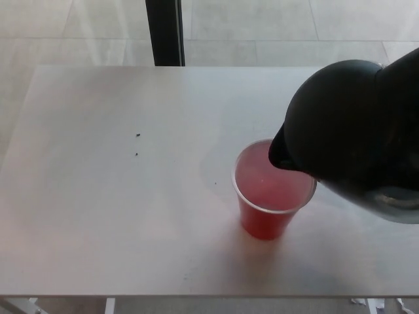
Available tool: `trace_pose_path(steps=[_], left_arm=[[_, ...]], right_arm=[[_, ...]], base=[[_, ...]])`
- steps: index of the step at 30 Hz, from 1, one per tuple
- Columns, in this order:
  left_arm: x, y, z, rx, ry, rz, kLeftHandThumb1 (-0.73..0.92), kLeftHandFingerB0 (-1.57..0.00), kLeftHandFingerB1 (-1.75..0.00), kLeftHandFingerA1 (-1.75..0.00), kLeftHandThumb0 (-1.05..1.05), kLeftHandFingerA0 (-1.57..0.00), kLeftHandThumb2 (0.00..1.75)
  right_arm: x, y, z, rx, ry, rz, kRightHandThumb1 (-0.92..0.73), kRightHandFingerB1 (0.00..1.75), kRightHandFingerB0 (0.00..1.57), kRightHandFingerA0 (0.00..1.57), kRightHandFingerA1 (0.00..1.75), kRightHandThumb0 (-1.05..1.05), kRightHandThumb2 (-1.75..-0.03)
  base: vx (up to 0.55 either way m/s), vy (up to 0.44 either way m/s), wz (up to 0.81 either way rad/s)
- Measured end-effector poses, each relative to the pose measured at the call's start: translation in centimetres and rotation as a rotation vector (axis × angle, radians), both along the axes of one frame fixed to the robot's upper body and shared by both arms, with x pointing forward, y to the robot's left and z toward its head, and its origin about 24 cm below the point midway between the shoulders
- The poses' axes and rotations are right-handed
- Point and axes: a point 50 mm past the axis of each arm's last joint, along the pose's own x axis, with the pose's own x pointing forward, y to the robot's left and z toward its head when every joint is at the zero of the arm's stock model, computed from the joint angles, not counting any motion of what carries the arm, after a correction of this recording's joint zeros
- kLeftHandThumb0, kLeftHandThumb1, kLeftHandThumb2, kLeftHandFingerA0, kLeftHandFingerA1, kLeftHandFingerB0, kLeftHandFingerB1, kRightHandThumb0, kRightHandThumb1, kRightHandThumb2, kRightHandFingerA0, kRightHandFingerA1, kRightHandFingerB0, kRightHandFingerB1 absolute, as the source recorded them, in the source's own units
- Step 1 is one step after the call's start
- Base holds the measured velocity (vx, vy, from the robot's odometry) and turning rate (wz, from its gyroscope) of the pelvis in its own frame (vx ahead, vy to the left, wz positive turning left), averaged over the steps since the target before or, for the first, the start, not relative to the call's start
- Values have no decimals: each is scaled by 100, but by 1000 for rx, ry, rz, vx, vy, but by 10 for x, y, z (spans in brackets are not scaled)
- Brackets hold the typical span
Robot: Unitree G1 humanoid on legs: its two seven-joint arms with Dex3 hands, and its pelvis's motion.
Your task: The robot uses its right hand to lift up a kettle kept on the middle of the desk by its handle and tilt it into a glass kept next to it to pour out water
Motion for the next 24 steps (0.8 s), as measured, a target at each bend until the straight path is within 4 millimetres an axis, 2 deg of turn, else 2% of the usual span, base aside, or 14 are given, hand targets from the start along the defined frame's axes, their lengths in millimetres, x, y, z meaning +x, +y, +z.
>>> trace_pose_path(steps=[2, 3, 4, 8, 9, 11, 15, 16, 17, 19, 20, 21, 22, 24], left_arm=[[1, 0, 1, 1, -2, 1, 62, -32, -50, -55, -78, -47, 98], [1, 0, 1, 1, -3, 1, 61, -29, -49, -55, -75, -45, 98], [1, 0, 1, 1, -3, 2, 61, -30, -49, -55, -77, -46, 98], [2, 1, 2, 5, -5, 2, 61, -29, -49, -55, -77, -46, 99], [2, 2, 3, 7, -5, 2, 77, -36, -36, -42, -74, -54, 64], [1, 3, 4, 11, -4, 2, 78, -37, -36, -42, -74, -53, 64], [1, 4, 5, 18, 2, -2, 77, -36, -36, -41, -75, -53, 64], [1, 4, 5, 19, 3, -3, 61, -30, -48, -54, -76, -46, 99], [1, 4, 5, 19, 3, -3, 62, -30, -49, -54, -75, -45, 100], [1, 4, 5, 19, 3, -4, 63, -32, -49, -54, -77, -46, 100], [1, 4, 5, 20, 3, -6, 78, -37, -35, -41, -75, -53, 64], [2, 4, 6, 21, 4, -7, 77, -37, -36, -41, -74, -53, 64], [2, 4, 6, 22, 5, -8, 63, -30, -49, -54, -75, -46, 100], [2, 5, 7, 24, 4, -8, 63, -29, -49, -55, -74, -45, 100]], right_arm=[[1, -1, -1, -1, -1, 5, -47, 158, 77, 88, 175, -15, -120], [2, -1, -1, -3, -4, 8, -48, 126, 102, 119, 139, -21, -117], [3, -1, -1, -5, -6, 11, -46, 152, 84, 93, 175, -14, -124], [8, 9, 6, -36, -34, 49, -46, 152, 85, 95, 175, -16, -124], [8, 12, 8, -45, -45, 58, -46, 155, 84, 95, 175, -17, -125], [9, 16, 11, -58, -58, 70, -48, 165, 73, 88, 175, -13, -114], [8, 29, 16, -113, -84, 93, -46, 144, 83, 89, 175, -14, -120], [8, 32, 18, -125, -90, 92, -43, 144, 85, 94, 174, -13, -128], [7, 35, 18, -135, -92, 89, -43, 147, 84, 95, 175, -11, -129], [6, 40, 19, -150, -93, 83, -48, 122, 99, 125, 142, -15, -120], [6, 42, 19, -156, -92, 78, -49, 121, 99, 126, 143, -18, -118], [5, 44, 19, -163, -91, 72, -48, 121, 98, 125, 141, -19, -116], [5, 46, 19, -171, -90, 66, -53, 145, 80, 93, 175, -17, -105], [3, 50, 19, -190, -90, 56, -53, 146, 80, 94, 175, -17, -104]], base=[[0, 0, 0], [0, 0, 0], [0, 0, 0], [0, 0, 0], [0, 0, 0], [0, 0, 0], [0, 0, 0], [0, 0, 0], [0, 0, 0], [0, 0, 0], [0, 0, 0], [0, 0, 0], [0, 0, 0], [0, 0, 0]])
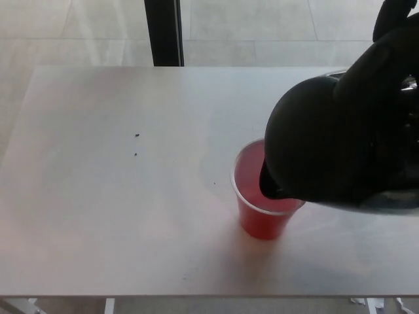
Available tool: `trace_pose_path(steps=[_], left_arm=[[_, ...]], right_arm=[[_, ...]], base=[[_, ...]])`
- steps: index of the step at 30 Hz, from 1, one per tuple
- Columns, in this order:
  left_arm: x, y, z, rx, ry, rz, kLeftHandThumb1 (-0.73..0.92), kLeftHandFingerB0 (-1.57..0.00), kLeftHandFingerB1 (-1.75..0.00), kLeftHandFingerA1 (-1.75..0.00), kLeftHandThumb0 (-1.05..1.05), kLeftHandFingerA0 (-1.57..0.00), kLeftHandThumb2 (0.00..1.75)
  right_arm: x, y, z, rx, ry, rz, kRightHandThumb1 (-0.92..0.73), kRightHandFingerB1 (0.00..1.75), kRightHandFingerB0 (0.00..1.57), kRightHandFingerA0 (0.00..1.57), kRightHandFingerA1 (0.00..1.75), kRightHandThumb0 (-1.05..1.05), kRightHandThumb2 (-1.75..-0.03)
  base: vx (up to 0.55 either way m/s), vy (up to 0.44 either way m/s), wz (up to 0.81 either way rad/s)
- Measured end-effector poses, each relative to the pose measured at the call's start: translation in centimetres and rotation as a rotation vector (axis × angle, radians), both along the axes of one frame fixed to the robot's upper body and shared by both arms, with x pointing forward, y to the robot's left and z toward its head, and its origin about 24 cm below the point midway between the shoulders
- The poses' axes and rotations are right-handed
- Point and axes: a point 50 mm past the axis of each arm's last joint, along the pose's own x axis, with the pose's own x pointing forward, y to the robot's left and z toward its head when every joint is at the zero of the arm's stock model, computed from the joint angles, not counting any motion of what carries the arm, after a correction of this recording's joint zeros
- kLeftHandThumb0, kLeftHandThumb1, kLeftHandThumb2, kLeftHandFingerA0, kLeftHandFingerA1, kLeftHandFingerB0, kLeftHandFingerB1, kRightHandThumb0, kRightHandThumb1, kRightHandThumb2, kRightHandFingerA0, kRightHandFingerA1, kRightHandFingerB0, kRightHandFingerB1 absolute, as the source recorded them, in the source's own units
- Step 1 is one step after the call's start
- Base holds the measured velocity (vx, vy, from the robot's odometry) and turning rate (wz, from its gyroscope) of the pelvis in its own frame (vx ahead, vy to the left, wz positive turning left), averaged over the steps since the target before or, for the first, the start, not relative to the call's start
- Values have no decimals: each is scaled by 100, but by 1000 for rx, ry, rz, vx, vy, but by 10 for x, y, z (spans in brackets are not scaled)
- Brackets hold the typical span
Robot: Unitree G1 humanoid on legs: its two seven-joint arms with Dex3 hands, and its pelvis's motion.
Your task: The robot uses its right hand to lift up a kettle kept on the middle of the desk by its handle and tilt it into a glass kept next to it to pour out water
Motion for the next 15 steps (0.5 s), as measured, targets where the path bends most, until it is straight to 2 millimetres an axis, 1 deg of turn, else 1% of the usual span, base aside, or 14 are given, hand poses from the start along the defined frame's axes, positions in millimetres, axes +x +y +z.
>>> trace_pose_path(steps=[1, 3, 4, 5, 6, 7, 8, 9, 10, 11, 12, 13, 14, 15], left_arm=[[0, 0, 0, 0, 0, 0, 64, -33, -50, -55, -77, -48, 100], [0, 0, 0, 0, 0, -1, 64, -32, -49, -55, -77, -47, 100], [0, 0, 0, 1, 1, -1, 64, -32, -49, -55, -77, -47, 100], [0, 0, 0, 1, 2, -2, 78, -37, -36, -41, -74, -54, 65], [0, 0, 0, 1, 2, -2, 64, -31, -49, -54, -77, -46, 100], [0, 0, 0, 1, 4, -3, 62, -29, -48, -54, -75, -45, 99], [-1, 0, -1, 1, 6, -3, 77, -39, -36, -41, -74, -56, 64], [-1, 0, -1, 0, 7, -2, 77, -39, -36, -41, -74, -56, 64], [-2, 0, -1, 1, 9, -2, 63, -33, -50, -54, -77, -47, 99], [-2, 0, -1, 1, 10, -2, 63, -33, -50, -54, -77, -47, 99], [-2, 0, -1, 0, 11, -2, 63, -33, -50, -54, -77, -48, 99], [-3, 0, -1, 0, 12, -1, 63, -32, -49, -54, -76, -47, 99], [-3, 0, -2, 0, 13, -1, 77, -38, -37, -40, -74, -54, 64], [-3, 0, -2, 0, 14, -1, 64, -34, -50, -54, -78, -49, 99]], right_arm=[[0, 1, 0, -4, -1, -4, -55, 154, 75, 95, 175, -18, -104], [-2, 3, 1, -21, -7, -23, -56, 148, 75, 94, 175, -18, -98], [-3, 4, 1, -29, -9, -30, -56, 148, 75, 94, 175, -18, -98], [-4, 6, 1, -37, -11, -38, -59, 140, 78, 95, 175, -18, -92], [-4, 7, 1, -42, -9, -46, -57, 128, 83, 97, 173, -17, -95], [-5, 7, 1, -46, -7, -57, -51, 101, 91, 126, 136, -23, -103], [-5, 6, 1, -49, -4, -69, -50, 97, 89, 123, 134, -22, -105], [-5, 6, 1, -51, -2, -82, -50, 97, 89, 123, 134, -22, -105], [-5, 6, 1, -53, 2, -94, -49, 94, 88, 123, 134, -22, -106], [-5, 5, 0, -55, 8, -110, -49, 94, 88, 123, 134, -22, -106], [-5, 5, 0, -59, 13, -121, -53, 117, 83, 95, 175, -23, -99], [-5, 5, 0, -68, 17, -137, -54, 106, 83, 95, 174, -23, -97], [-4, 5, 0, -82, 20, -151, -47, 104, 91, 123, 135, -28, -106], [-4, 5, 1, -94, 22, -162, -50, 130, 82, 97, 175, -24, -98]], base=[[0, 0, 0], [0, 0, 0], [0, 0, 0], [0, 0, 0], [0, 0, 0], [0, 0, 0], [0, 0, 0], [0, 0, 0], [0, 0, 0], [0, 0, 0], [0, 0, 0], [0, 0, 0], [0, 0, 0], [0, 0, 0]])
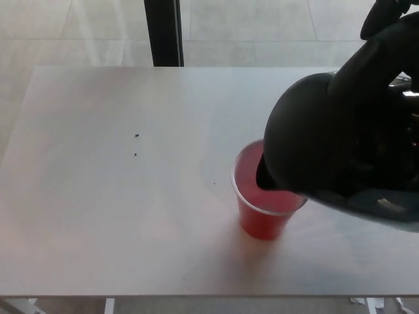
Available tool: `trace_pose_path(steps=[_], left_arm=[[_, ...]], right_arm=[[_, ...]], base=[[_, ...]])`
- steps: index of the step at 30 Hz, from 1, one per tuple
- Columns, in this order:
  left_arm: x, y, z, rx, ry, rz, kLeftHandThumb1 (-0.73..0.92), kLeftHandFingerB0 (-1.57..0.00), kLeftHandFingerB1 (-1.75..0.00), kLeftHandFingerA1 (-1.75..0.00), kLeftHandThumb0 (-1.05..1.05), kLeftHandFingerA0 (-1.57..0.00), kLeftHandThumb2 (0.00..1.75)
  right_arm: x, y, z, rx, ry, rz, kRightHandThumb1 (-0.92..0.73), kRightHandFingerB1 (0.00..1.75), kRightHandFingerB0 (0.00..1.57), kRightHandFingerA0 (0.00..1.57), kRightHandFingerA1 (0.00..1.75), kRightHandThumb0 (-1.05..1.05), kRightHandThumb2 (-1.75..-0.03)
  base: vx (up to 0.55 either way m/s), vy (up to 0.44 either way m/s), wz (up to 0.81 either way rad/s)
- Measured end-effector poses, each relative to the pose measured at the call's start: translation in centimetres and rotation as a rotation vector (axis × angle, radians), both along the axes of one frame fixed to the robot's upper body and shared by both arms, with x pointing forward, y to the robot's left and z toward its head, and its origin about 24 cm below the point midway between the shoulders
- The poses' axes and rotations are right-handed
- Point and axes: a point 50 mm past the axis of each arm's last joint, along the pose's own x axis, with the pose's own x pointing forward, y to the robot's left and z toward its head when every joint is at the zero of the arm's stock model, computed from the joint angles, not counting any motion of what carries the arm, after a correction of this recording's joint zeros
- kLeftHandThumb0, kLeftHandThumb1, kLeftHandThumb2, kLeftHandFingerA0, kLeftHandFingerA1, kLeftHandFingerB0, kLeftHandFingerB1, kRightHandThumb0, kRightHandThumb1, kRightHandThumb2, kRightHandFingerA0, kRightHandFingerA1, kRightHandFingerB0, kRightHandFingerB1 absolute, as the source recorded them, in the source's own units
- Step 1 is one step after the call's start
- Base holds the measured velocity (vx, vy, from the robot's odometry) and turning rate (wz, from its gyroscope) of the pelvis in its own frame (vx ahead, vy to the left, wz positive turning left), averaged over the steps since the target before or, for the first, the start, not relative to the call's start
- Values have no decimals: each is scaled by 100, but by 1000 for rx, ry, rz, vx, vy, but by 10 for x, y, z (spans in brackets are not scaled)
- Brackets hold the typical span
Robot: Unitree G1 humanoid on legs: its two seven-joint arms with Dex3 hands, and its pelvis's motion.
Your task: The robot uses its right hand to lift up a kettle kept on the middle of the desk by its handle and tilt it into a glass kept next to it to pour out water
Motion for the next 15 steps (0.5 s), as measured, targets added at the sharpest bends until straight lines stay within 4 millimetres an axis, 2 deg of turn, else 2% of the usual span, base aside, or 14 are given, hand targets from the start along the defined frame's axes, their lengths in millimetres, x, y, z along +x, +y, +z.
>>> trace_pose_path(steps=[1, 2, 5, 6, 7, 8, 9, 10, 11, 12, 13, 14, 15], left_arm=[[0, 0, 0, 0, 1, 0, 64, -34, -50, -54, -78, -49, 99], [0, 0, 0, 0, 1, 1, 76, -40, -37, -43, -75, -55, 64], [-1, 0, 0, -1, 1, 3, 76, -40, -37, -43, -75, -55, 64], [-1, 0, 0, -1, 1, 3, 62, -31, -49, -54, -75, -46, 99], [-2, 0, 0, -1, 1, 4, 63, -33, -50, -55, -78, -48, 99], [-2, 0, 0, -1, 1, 4, 77, -39, -37, -42, -75, -55, 64], [-2, 0, 0, -1, 1, 4, 77, -39, -37, -42, -75, -55, 64], [-1, 0, 0, -1, 1, 3, 63, -33, -50, -55, -77, -47, 99], [-1, 0, 0, -1, 0, 3, 64, -33, -50, -55, -77, -47, 99], [-1, 0, 0, -1, -1, 2, 77, -39, -37, -43, -76, -55, 64], [0, 0, 0, -1, -3, 1, 62, -34, -51, -56, -77, -47, 100], [0, 0, 1, -1, -4, 0, 64, -33, -50, -54, -78, -47, 100], [1, 1, 1, 0, -5, -1, 64, -33, -50, -55, -78, -47, 100]], right_arm=[[0, 1, 1, -10, 1, -8, -50, 130, 82, 97, 175, -24, -98], [0, 2, 2, -23, 0, -14, -47, 159, 68, 93, 175, -25, -104], [-2, 6, 5, -78, -5, -26, -47, 159, 68, 93, 175, -25, -104], [-3, 7, 5, -87, -5, -30, -43, 113, 83, 97, 175, -24, -102], [-3, 8, 6, -100, -5, -32, -42, 131, 78, 98, 175, -24, -107], [-4, 11, 6, -121, -7, -27, -38, 149, 76, 98, 175, -25, -111], [-5, 12, 6, -132, -12, -24, -38, 149, 76, 98, 175, -25, -111], [-6, 16, 8, -152, -23, -18, -36, 131, 86, 98, 175, -28, -115], [-8, 18, 9, -165, -28, -13, -34, 142, 84, 99, 175, -28, -118], [-9, 21, 11, -182, -33, -5, -34, 152, 80, 98, 175, -29, -116], [-10, 24, 12, -196, -38, 4, -32, 143, 78, 116, 175, -29, -115], [-12, 27, 13, -208, -42, 12, -31, 162, 81, 99, 175, -29, -116], [-13, 31, 14, -221, -47, 24, -30, 160, 83, 100, 175, -28, -114]], base=[[0, 0, 0], [0, 0, 0], [0, 0, 0], [0, 0, 0], [0, 0, 0], [0, 0, 0], [0, 0, 0], [0, 0, 0], [0, 0, 0], [0, 0, 0], [0, 0, 0], [0, 0, 0], [0, 0, 0]])
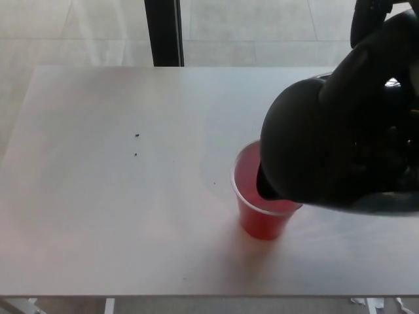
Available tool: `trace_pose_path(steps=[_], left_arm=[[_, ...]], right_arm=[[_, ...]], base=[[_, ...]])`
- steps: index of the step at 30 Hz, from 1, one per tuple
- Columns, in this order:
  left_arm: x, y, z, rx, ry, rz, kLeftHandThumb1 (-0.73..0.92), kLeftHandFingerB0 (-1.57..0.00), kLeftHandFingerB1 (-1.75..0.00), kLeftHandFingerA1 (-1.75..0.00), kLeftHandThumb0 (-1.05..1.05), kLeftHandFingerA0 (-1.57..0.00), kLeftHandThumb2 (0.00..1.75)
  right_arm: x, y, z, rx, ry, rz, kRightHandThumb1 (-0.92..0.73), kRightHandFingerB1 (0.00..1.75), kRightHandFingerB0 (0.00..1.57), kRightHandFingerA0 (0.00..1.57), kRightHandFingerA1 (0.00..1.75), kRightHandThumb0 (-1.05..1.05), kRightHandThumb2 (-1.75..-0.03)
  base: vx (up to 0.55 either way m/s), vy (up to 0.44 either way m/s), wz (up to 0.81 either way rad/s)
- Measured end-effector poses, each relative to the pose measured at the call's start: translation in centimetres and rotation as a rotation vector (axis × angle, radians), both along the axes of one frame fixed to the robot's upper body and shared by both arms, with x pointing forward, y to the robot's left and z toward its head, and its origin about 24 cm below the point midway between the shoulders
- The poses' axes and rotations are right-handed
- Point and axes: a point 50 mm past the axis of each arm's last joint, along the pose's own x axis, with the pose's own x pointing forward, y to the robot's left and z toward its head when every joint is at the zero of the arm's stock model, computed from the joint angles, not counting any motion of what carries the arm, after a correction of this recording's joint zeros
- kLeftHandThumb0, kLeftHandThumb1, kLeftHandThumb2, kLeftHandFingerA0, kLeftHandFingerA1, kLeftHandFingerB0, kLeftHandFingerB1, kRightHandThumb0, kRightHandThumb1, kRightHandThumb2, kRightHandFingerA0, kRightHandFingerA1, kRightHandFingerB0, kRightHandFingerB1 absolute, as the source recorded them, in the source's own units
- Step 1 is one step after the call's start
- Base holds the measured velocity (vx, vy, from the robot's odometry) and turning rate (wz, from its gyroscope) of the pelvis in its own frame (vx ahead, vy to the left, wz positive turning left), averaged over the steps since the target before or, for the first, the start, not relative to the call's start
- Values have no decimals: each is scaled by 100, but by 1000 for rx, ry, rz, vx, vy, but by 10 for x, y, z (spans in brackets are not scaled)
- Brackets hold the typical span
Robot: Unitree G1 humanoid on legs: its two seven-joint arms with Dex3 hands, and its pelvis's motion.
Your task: The robot uses its right hand to lift up a kettle kept on the middle of the desk by its handle and tilt it into a glass kept next to it to pour out water
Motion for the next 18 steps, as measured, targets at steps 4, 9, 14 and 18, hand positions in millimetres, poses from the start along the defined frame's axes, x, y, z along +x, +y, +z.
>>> trace_pose_path(steps=[4, 9, 14, 18], left_arm=[[1, 1, 2, 4, -3, -5, 79, -37, -36, -41, -74, -54, 65], [2, 2, 3, 11, 6, -14, 79, -35, -36, -42, -74, -53, 65], [3, 2, 5, 14, 5, -18, 80, -36, -35, -41, -74, -53, 65], [3, 3, 6, 16, 1, -22, 79, -36, -36, -41, -73, -53, 65]], right_arm=[[-7, 13, 1, -52, -31, 35, -31, 151, 85, 103, 175, -32, -117], [-10, 21, 0, -86, -46, 43, -35, 107, 94, 129, 143, -41, -108], [-11, 27, 2, -138, -49, 27, -35, 95, 88, 105, 175, -32, -109], [-11, 29, 3, -167, -47, 4, -38, 110, 86, 103, 175, -37, -99]], base=[[0, 0, 0], [0, 0, 0], [0, 0, 0], [0, 0, 0]])
